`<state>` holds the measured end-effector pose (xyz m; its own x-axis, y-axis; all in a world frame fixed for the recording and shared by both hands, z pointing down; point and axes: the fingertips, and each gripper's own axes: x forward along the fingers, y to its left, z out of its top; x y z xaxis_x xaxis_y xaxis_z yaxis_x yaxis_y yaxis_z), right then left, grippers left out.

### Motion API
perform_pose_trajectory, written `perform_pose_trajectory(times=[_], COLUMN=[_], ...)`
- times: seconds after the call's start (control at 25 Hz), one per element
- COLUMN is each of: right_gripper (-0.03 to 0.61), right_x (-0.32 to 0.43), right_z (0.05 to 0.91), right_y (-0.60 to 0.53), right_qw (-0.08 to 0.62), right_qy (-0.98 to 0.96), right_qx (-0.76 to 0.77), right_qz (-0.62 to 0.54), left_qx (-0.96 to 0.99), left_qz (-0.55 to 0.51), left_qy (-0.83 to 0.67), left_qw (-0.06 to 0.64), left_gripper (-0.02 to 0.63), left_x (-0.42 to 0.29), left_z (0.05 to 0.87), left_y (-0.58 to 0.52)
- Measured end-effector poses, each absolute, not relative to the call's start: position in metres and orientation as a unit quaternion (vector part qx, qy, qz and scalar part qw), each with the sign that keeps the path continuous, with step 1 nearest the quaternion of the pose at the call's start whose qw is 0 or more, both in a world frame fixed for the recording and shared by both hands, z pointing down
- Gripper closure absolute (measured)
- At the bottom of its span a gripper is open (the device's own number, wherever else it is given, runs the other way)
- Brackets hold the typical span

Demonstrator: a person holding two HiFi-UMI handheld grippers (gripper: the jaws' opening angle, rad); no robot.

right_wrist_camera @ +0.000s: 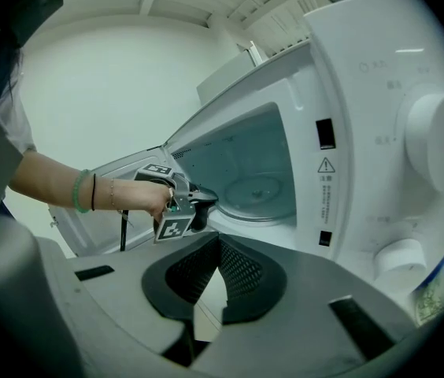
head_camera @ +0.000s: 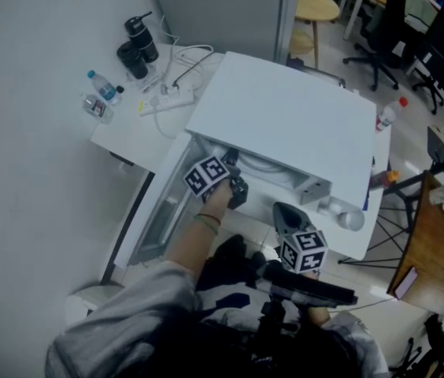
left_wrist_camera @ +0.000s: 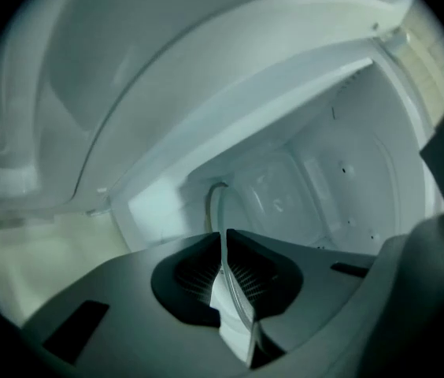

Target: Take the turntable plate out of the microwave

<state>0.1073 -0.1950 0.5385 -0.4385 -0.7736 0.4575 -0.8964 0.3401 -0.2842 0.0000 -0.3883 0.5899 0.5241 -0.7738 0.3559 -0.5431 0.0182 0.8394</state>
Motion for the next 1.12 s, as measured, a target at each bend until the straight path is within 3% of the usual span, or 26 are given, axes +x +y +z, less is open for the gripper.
perform_pose_trajectory(times=[0.32,0.52,0.64,0.72,0.76,1.0,1.12], right_gripper=[0.588,0.586,0.552,0.405,0.365,0.357,0.357], right_x=[0.106,0.103,0.097,0.092,0.089,0.081,0.082], right_z=[0.544,0.567,0.581,0.588,0.591,0.61,0.608], right_y=[-0.197,-0.197,-0.198,-0.201,-0.203,-0.225,-0.238], right_qw=[0.12,0.115,0.094,0.089,0.083,0.015,-0.055], right_qy=[-0.805,-0.786,-0.775,-0.773,-0.772,-0.739,-0.734], right_qx=[0.517,0.504,0.485,0.471,0.464,0.459,0.445], right_qz=[0.266,0.339,0.394,0.415,0.426,0.494,0.511], left_qx=[0.679,0.657,0.648,0.648,0.648,0.642,0.639], left_qz=[-0.152,-0.176,-0.169,-0.17,-0.173,-0.176,-0.172], left_qy=[-0.439,-0.425,-0.427,-0.421,-0.419,-0.41,-0.404], left_qw=[0.569,0.597,0.608,0.611,0.612,0.624,0.632], left_gripper=[0.597,0.6,0.6,0.6,0.6,0.601,0.601], left_x=[-0.005,-0.011,-0.016,-0.016,-0.017,-0.021,-0.021], left_z=[0.594,0.598,0.605,0.608,0.608,0.608,0.61], left_y=[-0.349,-0.318,-0.302,-0.294,-0.292,-0.277,-0.266])
